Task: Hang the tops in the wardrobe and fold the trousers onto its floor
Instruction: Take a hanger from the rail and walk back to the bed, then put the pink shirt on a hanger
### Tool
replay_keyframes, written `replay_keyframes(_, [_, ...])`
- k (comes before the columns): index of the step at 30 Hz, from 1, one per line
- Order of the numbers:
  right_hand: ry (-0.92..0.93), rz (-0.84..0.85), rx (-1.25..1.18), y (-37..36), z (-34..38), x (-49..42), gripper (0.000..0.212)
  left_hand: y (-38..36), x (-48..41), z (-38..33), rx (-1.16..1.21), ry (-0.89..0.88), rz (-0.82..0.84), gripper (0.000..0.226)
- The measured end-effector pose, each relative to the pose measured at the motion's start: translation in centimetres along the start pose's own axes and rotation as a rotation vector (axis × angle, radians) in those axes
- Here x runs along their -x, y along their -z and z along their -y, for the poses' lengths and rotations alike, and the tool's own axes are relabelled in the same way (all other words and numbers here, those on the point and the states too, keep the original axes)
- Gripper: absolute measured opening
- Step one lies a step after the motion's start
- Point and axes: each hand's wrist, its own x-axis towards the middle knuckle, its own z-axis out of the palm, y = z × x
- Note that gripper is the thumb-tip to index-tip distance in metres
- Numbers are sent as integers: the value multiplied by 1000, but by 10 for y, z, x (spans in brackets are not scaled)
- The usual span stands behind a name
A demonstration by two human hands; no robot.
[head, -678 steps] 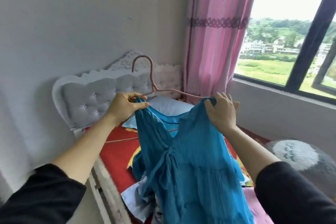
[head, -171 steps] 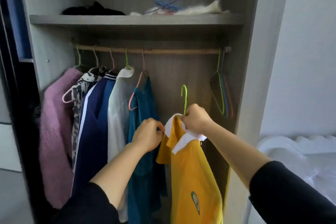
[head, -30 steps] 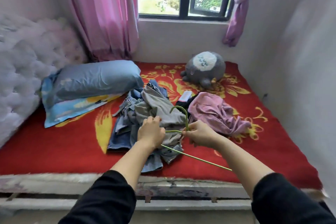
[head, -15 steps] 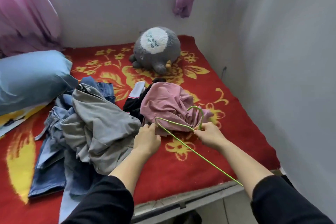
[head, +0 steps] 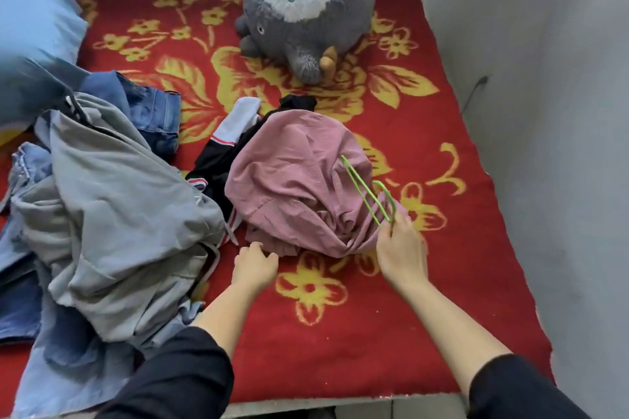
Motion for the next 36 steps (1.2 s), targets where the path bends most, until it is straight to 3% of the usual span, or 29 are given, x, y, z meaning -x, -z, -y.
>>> replay_keyframes(3, [59, 6, 47, -25, -14, -16, 55, -10, -38, 5, 104, 121, -22, 55])
replay_keyframes(7, [45, 100, 65, -55, -35, -28, 56, -16, -79, 5, 251, 143, -96, 50])
replay_keyframes(12, [66, 185, 80, -86, -46, -31, 51, -6, -110, -15, 540, 127, -221, 24])
replay_keyframes(14, [72, 203, 68, -94, -42, -34, 51, 4, -110, -31, 484, 36, -254, 29])
replay_keyframes(16, [64, 229, 36, -100, -32, -39, 61, 17, -100, -52, 446, -162, -225, 38])
replay_keyframes(20, [34, 256, -142, -116, 10, -57, 92, 51, -76, -96, 443, -477, 52, 46])
replay_keyframes(21, [-4, 242, -255, -120, 23, -64, 86, 60, -74, -104, 473, -505, 155, 41])
replay_keyframes(23, [-95, 188, -484, -125, 43, -79, 50, 77, -76, -114, 558, -514, 307, 33])
replay_keyframes(24, [-133, 139, -558, -125, 49, -88, 29, 83, -79, -113, 601, -507, 324, 34])
replay_keyframes(25, [-174, 63, -573, -122, 49, -99, 23, 88, -83, -109, 641, -492, 296, 34])
replay_keyframes(27, [-317, -126, -556, -111, 39, -121, 26, 87, -96, -92, 614, -408, 129, 29])
replay_keyframes(30, [-613, -410, -548, -88, 2, -147, 30, 67, -116, -55, 351, -165, -87, 26])
replay_keyframes(33, [-732, -529, -479, -64, -37, -151, 31, 40, -121, -31, 287, -154, -75, 45])
replay_keyframes(36, [-662, -459, -370, -52, -63, -140, 18, 14, -123, -31, 216, -307, 38, 80])
